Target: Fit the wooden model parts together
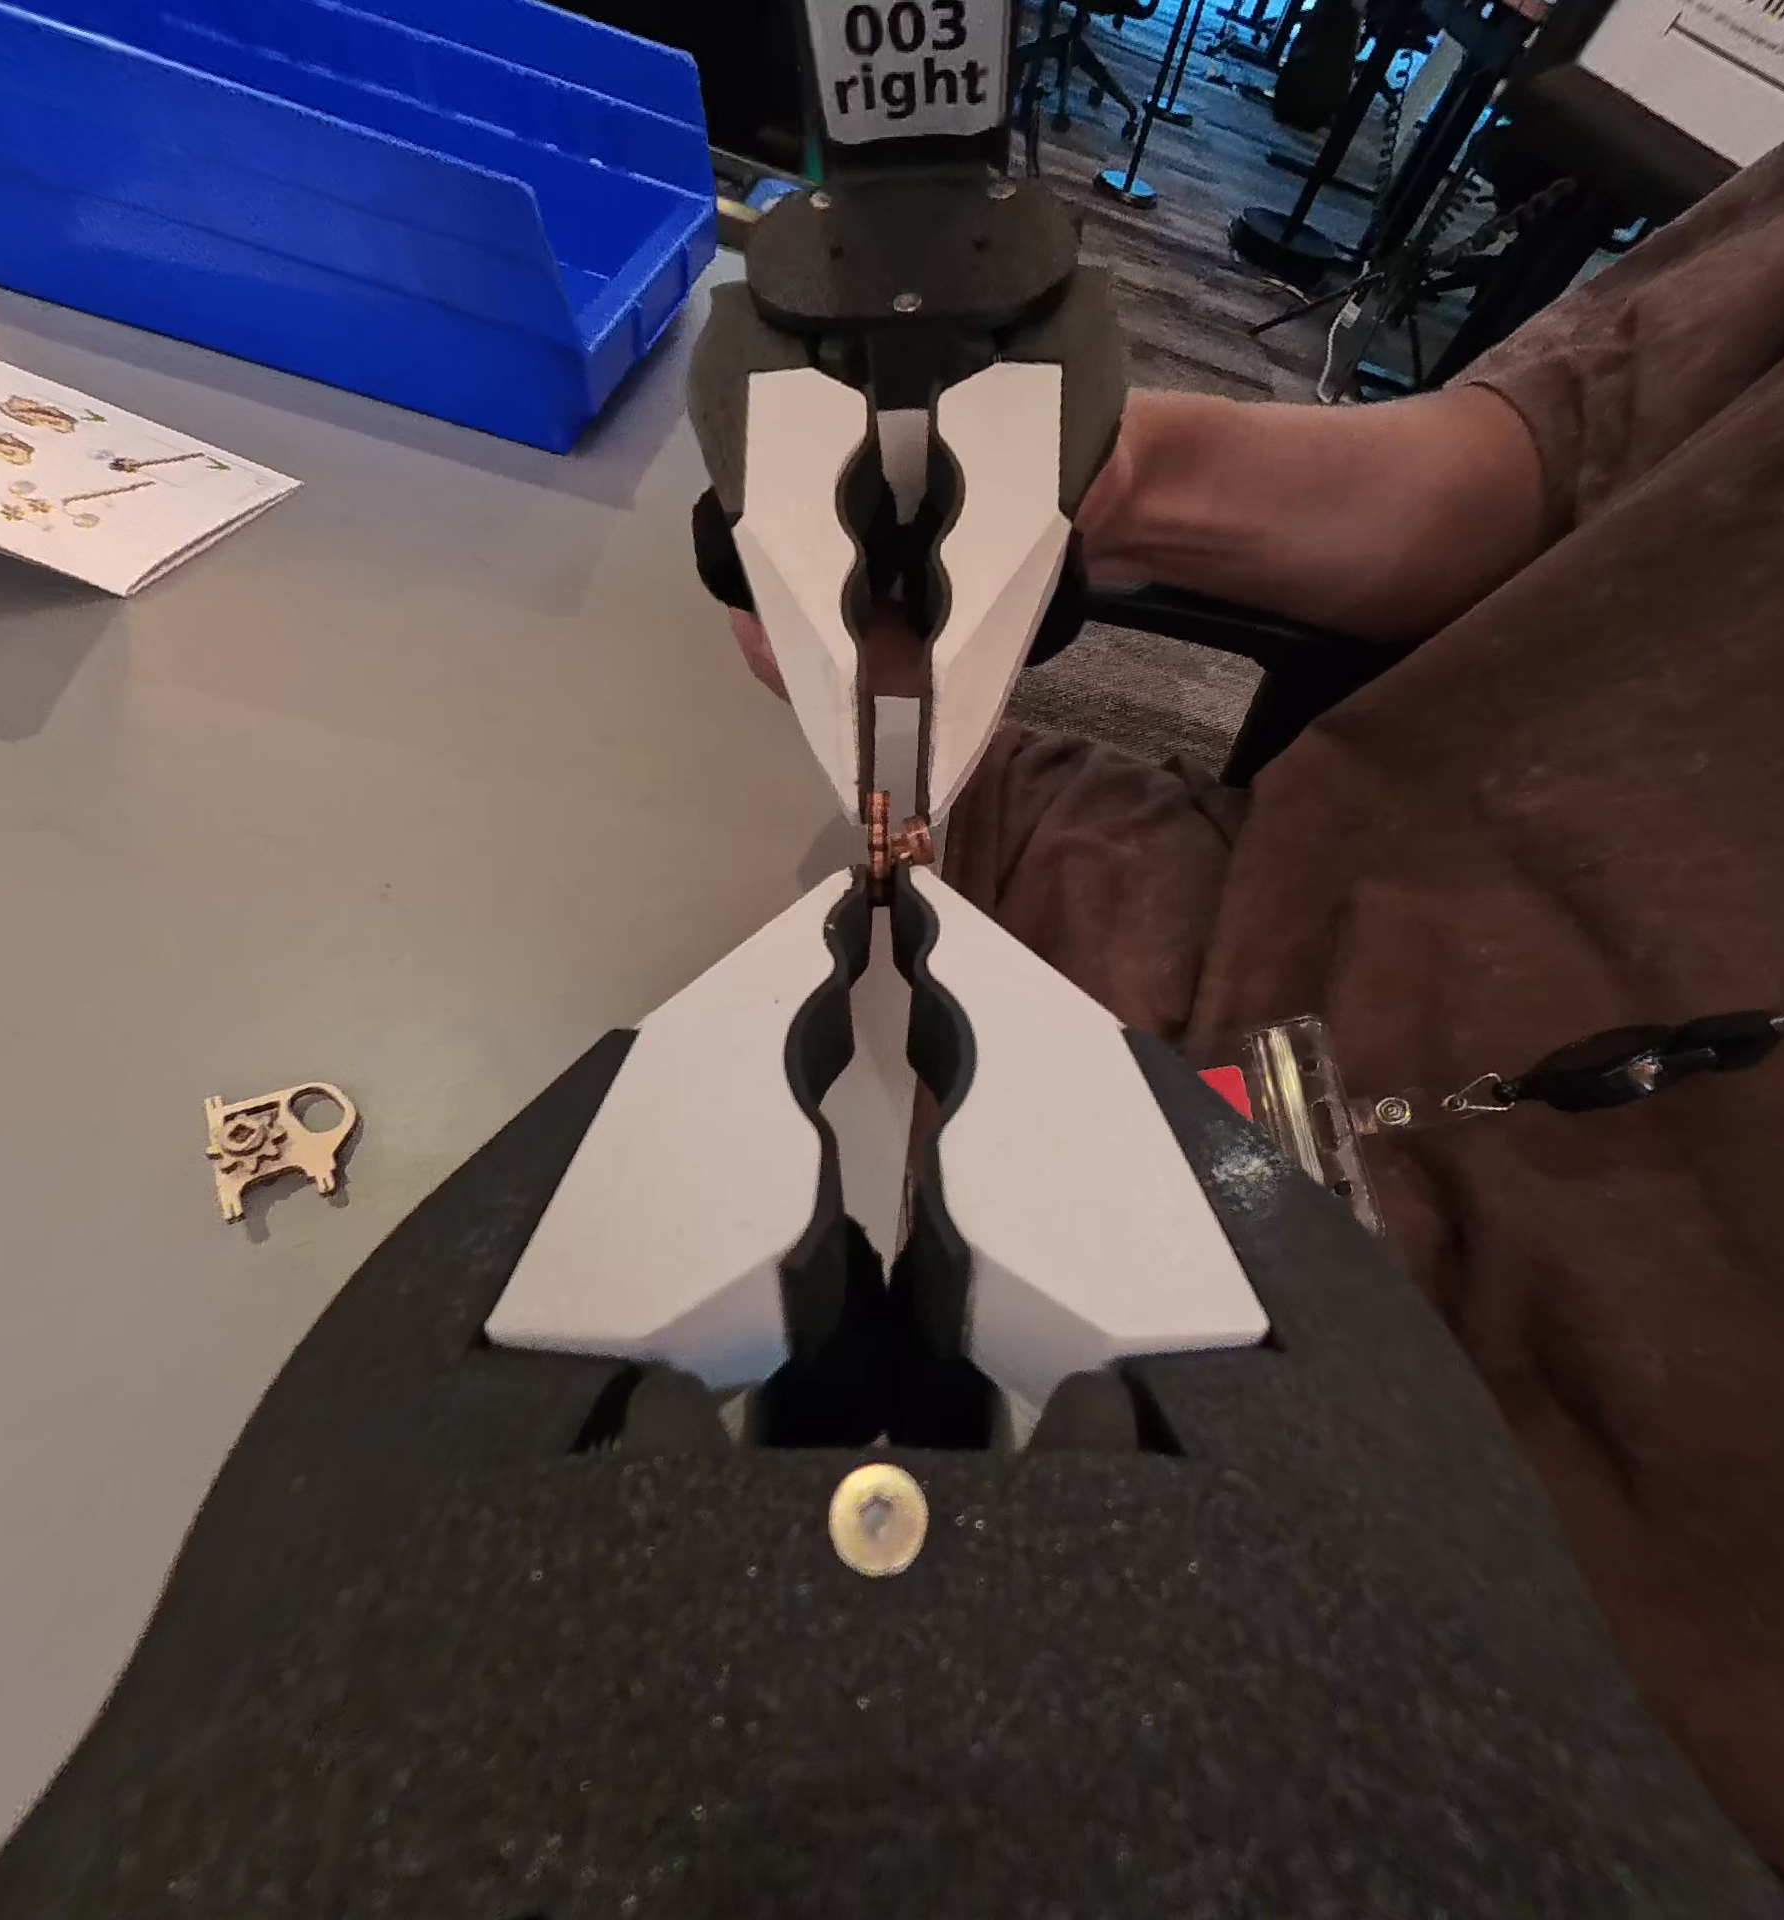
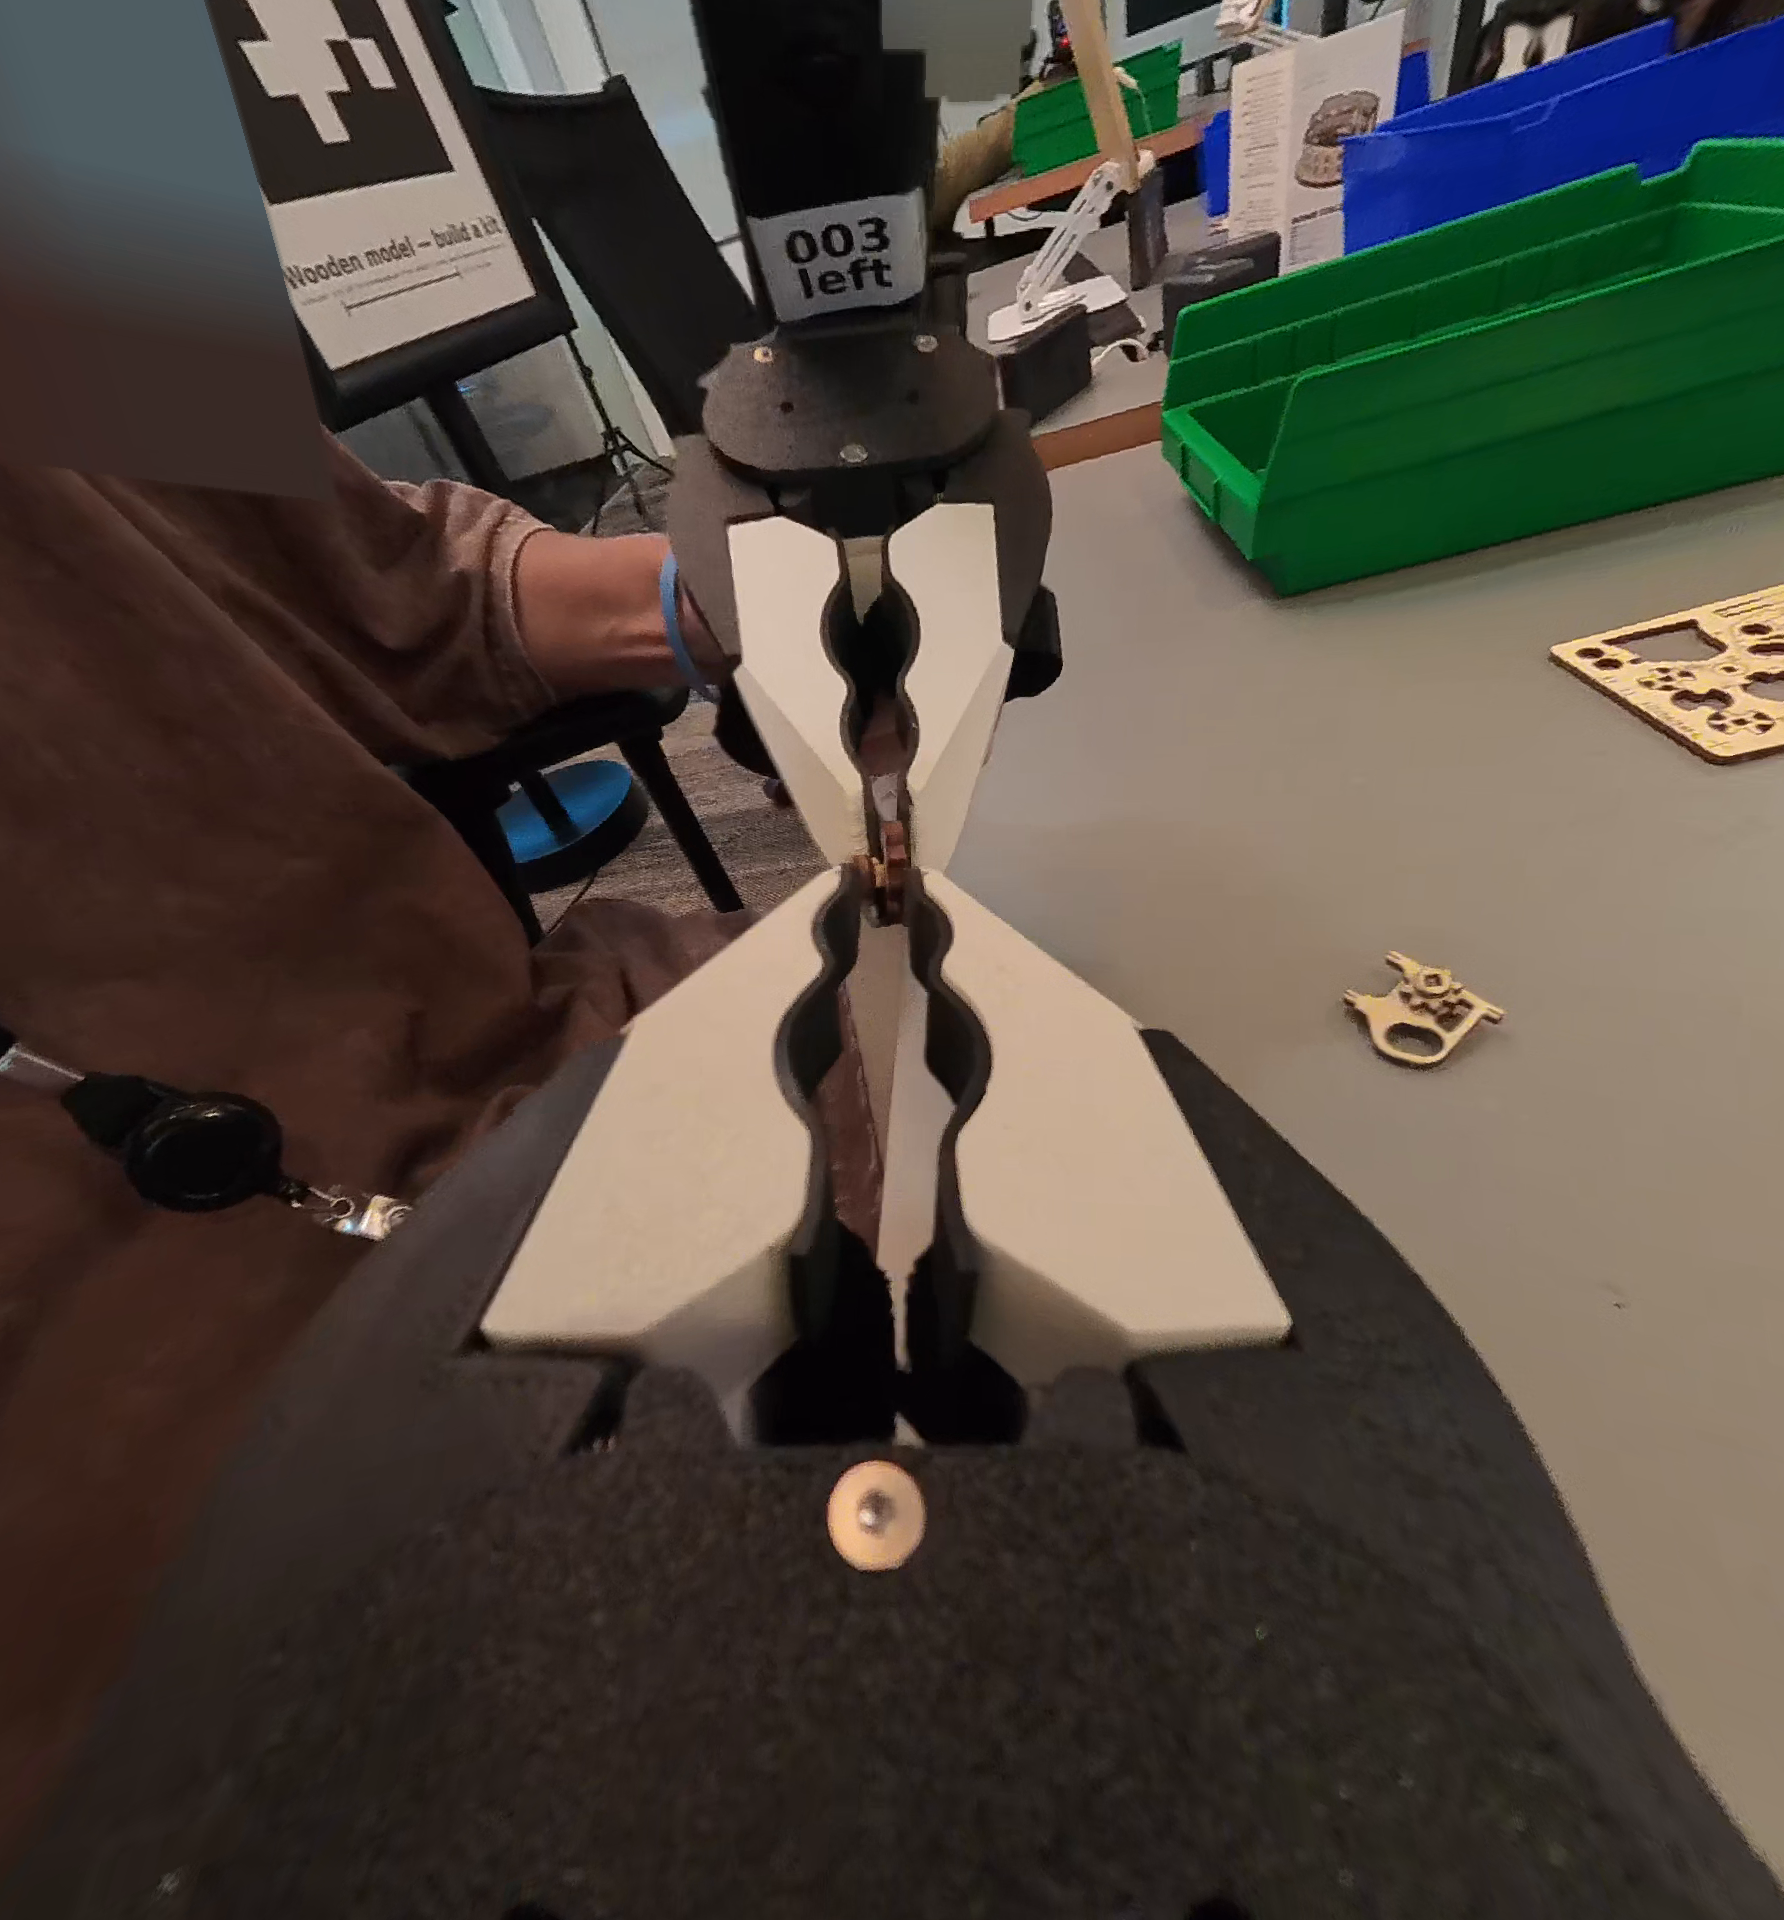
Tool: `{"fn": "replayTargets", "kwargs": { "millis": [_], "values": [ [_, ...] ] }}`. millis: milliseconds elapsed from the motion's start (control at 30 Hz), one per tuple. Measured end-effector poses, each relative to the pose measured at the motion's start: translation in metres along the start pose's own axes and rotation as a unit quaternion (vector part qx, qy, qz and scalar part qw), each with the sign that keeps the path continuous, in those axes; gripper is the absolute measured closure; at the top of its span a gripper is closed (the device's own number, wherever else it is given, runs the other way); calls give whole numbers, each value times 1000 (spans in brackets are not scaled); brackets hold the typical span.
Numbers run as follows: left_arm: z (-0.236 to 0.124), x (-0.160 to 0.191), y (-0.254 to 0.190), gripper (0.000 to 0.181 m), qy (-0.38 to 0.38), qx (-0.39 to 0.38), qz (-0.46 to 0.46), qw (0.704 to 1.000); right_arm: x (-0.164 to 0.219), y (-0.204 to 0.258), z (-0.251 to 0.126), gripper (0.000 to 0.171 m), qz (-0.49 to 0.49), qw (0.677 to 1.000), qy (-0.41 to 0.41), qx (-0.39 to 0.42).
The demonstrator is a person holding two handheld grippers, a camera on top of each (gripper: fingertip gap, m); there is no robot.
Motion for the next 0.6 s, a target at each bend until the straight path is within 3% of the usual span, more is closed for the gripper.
{"fn": "replayTargets", "kwargs": {
  "millis": [300, 600],
  "values": [
    [4, -1, 0, 180, 0, -4, -8, 1000, 15, -1, 10, 152, -21, 999, 37, 24],
    [-2, -15, 6, 180, -30, -52, 28, 998, -11, -1, -4, 153, 13, 999, -37, 10]
  ]
}}
Point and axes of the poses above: each gripper's, where its closed fingertips meet, z out along the fingers, x out of its underside, y = z × x across the jaws, the point moved 1 cm from there along -z, back along the fingers, and after that the axes turned 3 degrees about -y, right-handed, at the moved point
